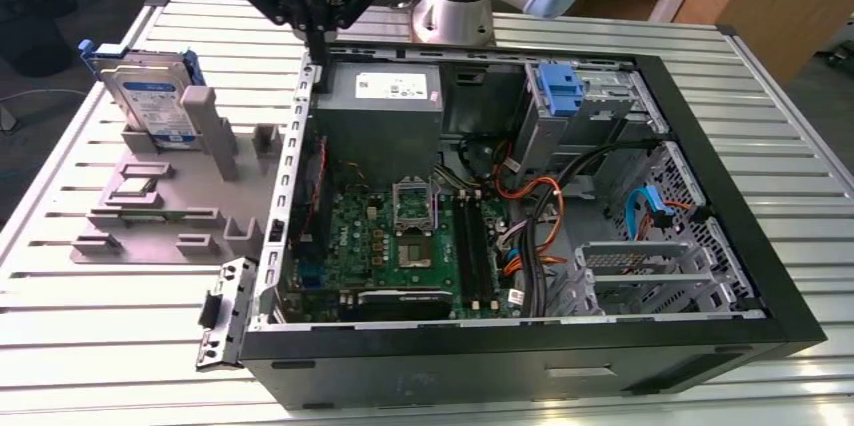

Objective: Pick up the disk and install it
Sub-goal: 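Reach for the disk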

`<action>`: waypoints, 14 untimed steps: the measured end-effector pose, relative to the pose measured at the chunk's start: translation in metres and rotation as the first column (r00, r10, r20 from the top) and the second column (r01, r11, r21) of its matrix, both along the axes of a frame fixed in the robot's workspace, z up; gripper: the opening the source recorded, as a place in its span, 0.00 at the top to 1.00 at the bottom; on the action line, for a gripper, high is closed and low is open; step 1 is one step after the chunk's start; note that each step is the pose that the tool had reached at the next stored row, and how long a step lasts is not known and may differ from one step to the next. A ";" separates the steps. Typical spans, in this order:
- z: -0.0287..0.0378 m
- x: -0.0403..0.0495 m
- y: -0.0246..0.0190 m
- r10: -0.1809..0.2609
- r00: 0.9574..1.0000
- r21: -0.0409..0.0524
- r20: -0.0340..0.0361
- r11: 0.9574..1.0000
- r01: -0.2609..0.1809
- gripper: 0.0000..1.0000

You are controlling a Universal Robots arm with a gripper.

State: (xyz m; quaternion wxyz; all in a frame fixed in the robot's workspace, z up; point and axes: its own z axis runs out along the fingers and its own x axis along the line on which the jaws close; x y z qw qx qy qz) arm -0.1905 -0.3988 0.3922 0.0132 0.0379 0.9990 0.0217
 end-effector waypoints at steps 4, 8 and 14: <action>-0.0004 -0.0107 0.0001 0.000 1.000 0.000 0.000 1.000 0.000 0.89; -0.0007 -0.0210 0.0001 0.000 1.000 0.000 0.000 1.000 0.000 0.89; -0.0017 -0.0368 0.0003 0.000 1.000 0.000 0.000 1.000 0.000 0.89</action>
